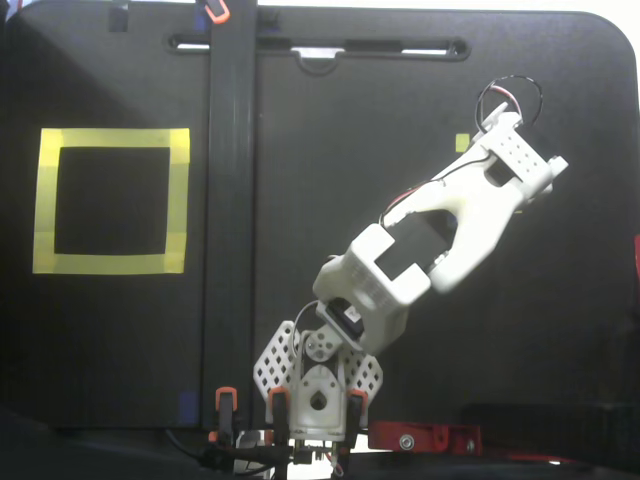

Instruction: Grasp the block and place it in the designated area.

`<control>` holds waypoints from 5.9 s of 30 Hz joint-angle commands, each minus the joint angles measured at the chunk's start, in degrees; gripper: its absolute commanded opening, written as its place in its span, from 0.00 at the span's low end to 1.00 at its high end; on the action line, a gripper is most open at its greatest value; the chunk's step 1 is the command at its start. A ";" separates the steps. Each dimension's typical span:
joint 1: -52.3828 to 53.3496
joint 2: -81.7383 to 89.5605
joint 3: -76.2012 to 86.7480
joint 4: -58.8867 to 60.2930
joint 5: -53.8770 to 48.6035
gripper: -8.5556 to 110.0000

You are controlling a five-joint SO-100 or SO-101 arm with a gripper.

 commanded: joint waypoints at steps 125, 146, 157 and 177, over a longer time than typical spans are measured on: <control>-89.03 6.33 -29.27 32.08 91.41 0.23; -94.75 4.04 -29.27 31.03 95.63 0.23; -96.94 -5.19 -29.36 25.14 98.53 0.23; -97.12 -16.79 -29.44 19.42 98.44 0.23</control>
